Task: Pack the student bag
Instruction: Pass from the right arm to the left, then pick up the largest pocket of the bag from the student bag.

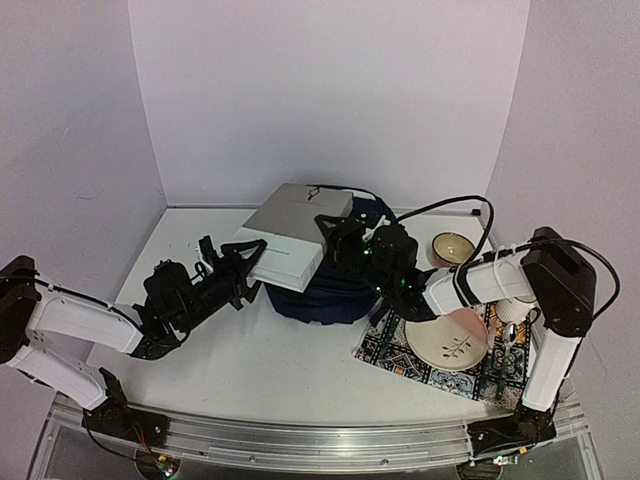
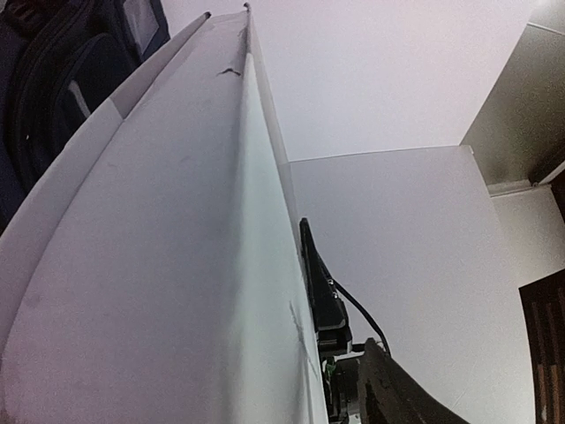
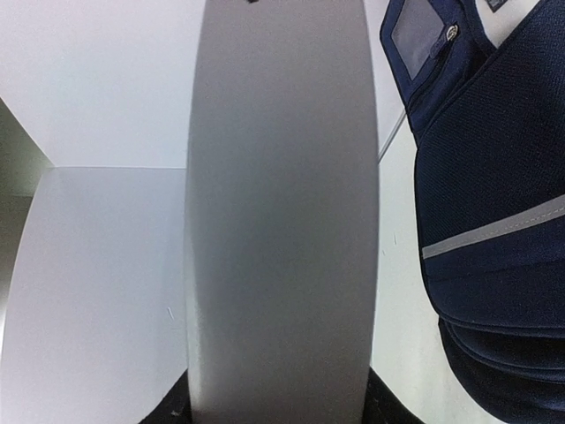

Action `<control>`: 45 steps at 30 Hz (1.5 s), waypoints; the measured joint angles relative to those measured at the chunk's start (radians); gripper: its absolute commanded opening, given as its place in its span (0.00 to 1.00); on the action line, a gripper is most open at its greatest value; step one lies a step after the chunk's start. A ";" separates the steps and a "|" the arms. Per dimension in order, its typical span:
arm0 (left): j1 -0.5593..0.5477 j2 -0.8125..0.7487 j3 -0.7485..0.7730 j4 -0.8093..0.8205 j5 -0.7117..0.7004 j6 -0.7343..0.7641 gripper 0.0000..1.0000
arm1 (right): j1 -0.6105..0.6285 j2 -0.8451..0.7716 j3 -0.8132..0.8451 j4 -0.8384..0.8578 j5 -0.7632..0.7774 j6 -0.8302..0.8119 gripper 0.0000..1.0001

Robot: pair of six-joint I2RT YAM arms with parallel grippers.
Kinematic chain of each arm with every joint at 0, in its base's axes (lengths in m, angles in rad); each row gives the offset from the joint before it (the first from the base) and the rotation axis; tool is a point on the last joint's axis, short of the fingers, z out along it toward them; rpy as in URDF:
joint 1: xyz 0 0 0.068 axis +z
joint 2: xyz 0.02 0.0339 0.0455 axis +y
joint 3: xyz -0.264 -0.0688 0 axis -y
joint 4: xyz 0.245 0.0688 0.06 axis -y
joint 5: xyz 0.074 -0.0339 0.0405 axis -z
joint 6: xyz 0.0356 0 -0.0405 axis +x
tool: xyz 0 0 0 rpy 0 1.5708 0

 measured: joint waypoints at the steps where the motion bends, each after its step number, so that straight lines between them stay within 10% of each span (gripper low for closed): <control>1: 0.000 0.002 0.003 0.007 -0.009 -0.002 0.59 | 0.001 0.000 0.000 0.001 -0.001 0.001 0.46; 11: 0.000 0.022 0.008 0.061 -0.068 -0.017 0.29 | 0.008 0.000 0.000 0.011 -0.018 0.011 0.55; 29: 0.218 -0.085 -0.088 0.062 -0.019 0.009 0.35 | -0.080 -0.034 -0.112 0.029 -0.251 -0.175 0.79; 45: 0.507 -0.152 -0.141 0.013 0.270 -0.003 0.37 | -0.066 -0.128 0.276 -0.949 -0.314 -1.148 0.79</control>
